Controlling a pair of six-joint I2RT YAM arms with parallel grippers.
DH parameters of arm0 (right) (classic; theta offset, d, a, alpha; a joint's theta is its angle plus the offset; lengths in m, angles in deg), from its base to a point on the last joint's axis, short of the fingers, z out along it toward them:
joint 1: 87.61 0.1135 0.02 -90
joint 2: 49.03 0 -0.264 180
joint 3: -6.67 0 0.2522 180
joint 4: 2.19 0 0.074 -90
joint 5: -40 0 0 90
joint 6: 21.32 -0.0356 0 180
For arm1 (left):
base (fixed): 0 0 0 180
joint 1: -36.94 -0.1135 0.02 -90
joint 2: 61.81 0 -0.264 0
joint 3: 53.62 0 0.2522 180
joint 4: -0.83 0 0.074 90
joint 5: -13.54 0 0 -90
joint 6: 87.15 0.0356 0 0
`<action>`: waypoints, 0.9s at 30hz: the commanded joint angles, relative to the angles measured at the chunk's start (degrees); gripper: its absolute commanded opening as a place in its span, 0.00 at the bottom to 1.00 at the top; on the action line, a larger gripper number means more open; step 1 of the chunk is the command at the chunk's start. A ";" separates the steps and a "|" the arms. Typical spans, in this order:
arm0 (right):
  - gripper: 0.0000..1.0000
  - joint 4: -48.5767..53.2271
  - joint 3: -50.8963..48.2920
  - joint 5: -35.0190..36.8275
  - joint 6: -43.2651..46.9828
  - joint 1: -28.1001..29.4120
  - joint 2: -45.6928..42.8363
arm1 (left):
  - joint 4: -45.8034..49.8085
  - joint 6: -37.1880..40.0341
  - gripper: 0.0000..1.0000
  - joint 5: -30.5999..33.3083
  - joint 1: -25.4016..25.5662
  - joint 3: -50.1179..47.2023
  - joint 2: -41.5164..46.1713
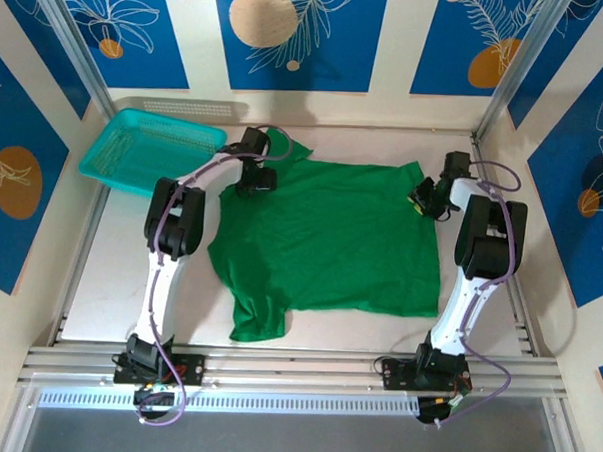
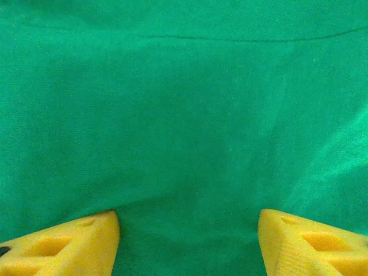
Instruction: Fold the inside-out t-shirt
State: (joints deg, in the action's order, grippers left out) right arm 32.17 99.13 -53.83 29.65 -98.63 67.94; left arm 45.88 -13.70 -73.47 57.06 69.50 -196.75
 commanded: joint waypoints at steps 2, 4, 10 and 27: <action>0.30 0.33 3.66 -4.29 1.16 -2.97 2.72 | 3.41 4.86 0.66 -1.80 -0.16 6.50 -4.82; 0.32 -0.13 6.38 -6.11 2.97 -2.83 4.04 | 6.23 5.11 0.67 -1.63 -0.62 12.18 -7.49; 0.43 -0.13 3.77 -2.77 1.18 -0.55 -6.28 | 10.10 4.65 0.67 -5.35 -1.50 18.71 -6.06; 0.99 20.84 -29.46 -4.43 0.83 -3.56 -50.76 | 4.35 -13.86 0.59 -13.51 8.52 -45.33 54.96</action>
State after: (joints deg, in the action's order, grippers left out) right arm 45.14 71.79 -53.31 30.66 -102.76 20.49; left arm 50.77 -19.34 -87.44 63.33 35.73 -144.51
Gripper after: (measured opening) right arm 0.992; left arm 0.611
